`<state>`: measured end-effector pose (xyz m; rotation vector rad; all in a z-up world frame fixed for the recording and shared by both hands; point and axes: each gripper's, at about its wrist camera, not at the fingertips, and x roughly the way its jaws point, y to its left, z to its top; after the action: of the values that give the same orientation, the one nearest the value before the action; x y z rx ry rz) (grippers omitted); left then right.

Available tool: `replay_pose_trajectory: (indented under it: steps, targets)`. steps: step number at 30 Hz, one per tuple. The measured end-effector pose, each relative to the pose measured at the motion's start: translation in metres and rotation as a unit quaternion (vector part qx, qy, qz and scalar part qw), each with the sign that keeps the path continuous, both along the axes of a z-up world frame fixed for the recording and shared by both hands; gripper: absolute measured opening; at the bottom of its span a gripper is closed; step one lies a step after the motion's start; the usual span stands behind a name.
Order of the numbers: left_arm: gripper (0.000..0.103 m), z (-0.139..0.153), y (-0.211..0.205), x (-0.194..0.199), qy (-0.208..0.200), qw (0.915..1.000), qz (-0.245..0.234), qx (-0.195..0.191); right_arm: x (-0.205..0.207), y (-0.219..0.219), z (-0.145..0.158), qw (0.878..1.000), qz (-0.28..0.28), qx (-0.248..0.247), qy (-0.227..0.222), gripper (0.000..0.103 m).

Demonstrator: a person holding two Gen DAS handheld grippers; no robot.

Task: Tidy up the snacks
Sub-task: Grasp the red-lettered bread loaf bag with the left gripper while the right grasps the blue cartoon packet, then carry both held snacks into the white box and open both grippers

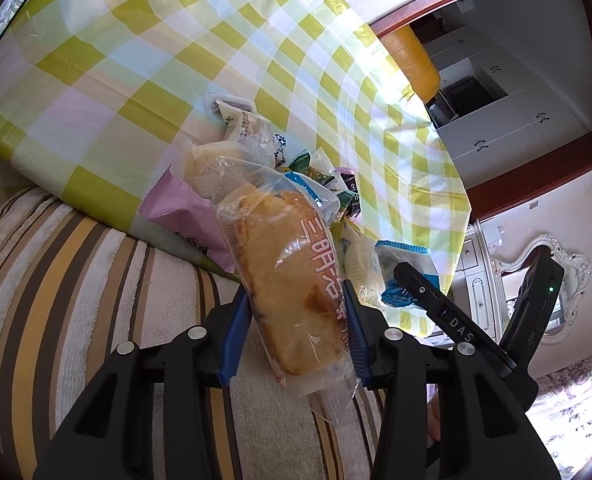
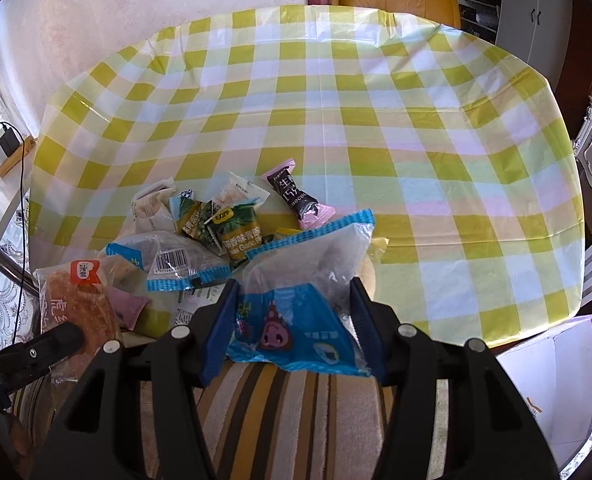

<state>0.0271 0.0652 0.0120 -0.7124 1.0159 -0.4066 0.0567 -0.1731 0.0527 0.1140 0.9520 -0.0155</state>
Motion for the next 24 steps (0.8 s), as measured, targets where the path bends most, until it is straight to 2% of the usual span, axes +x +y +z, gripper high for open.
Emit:
replay_pose_trajectory:
  steps: [12, 18, 24]
  targets:
    - [0.042, 0.036, -0.015, -0.020, -0.041, 0.9977, 0.007, 0.053, -0.045, -0.077, 0.004, 0.997, -0.065, 0.040, -0.018, 0.055]
    - [0.042, 0.051, -0.052, -0.014, -0.056, 0.9963, -0.040, 0.051, -0.071, -0.130, 0.003, 0.991, -0.120, 0.046, -0.029, 0.055]
    - [0.042, 0.058, -0.115, -0.003, -0.064, 0.9904, -0.119, 0.029, -0.099, -0.188, -0.002, 0.982, -0.183, 0.040, -0.030, 0.055]
